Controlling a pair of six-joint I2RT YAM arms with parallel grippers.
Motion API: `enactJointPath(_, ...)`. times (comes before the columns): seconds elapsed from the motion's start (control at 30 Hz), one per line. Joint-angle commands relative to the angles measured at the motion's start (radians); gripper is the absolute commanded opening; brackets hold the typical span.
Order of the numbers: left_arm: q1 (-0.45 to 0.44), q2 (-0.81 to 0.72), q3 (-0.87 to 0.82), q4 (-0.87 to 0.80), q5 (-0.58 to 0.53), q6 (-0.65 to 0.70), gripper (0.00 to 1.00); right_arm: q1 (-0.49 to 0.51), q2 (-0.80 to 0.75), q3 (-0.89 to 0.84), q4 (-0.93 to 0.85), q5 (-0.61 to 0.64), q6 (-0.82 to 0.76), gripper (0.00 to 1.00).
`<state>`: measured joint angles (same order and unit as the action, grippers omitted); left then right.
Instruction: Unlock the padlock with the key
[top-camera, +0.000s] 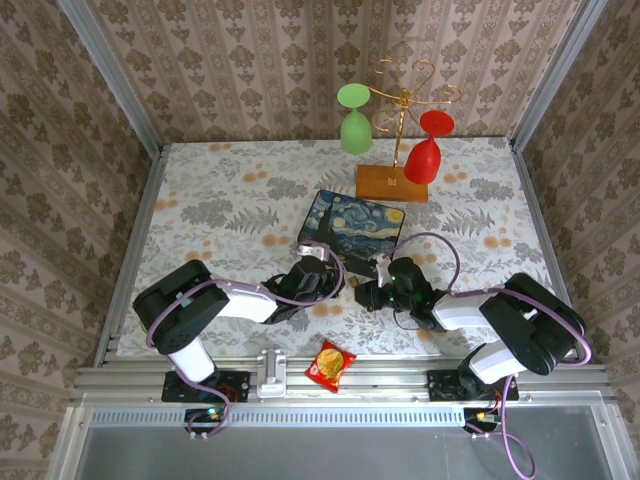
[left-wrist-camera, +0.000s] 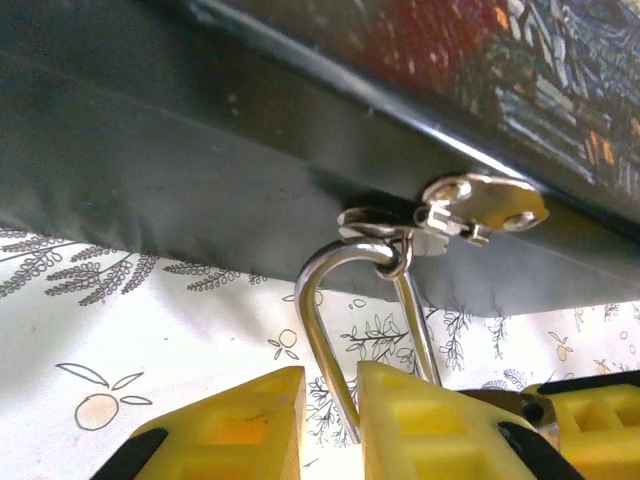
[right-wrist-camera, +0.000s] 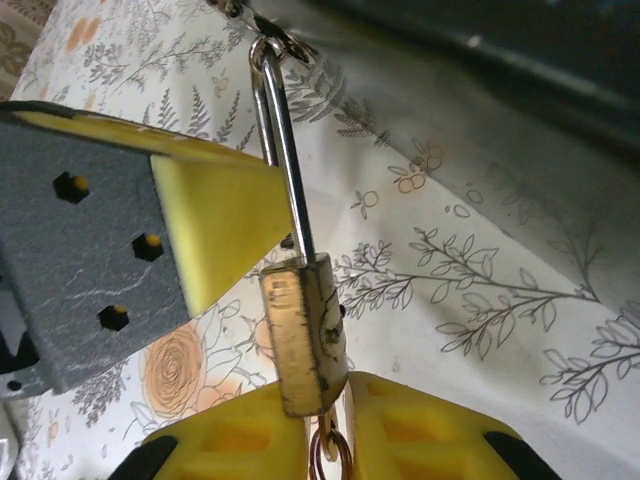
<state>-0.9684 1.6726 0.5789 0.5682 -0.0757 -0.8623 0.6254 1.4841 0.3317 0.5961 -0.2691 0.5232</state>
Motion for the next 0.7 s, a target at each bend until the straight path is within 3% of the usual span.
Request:
enactJointPath(0.0,-0.001,0.003,0.006,-0.087,-0.027,0.037,0.2,-0.016,0.073,-0.024,-0.183,0.056,0.053,0.18)
enactJointPath(0.2,-0.001,0.038,0.01,-0.062,-0.015,0.027,0.21,-0.016,0.126,-0.025,-0.132,0.052,0.069,0.18)
enactJointPath(0.3,0.0,0.035,0.01,-0.066,-0.014,0.029,0.23,-0.016,0.118,-0.025,-0.143,0.061,0.063,0.28)
enactJointPath(0.47,0.004,0.024,0.0,-0.063,-0.021,0.027,0.24,-0.016,0.069,-0.038,-0.184,0.106,0.051,0.29)
enactJointPath(0.67,0.005,0.024,0.008,-0.069,-0.022,0.028,0.26,-0.016,-0.015,-0.02,-0.251,0.152,0.034,0.41)
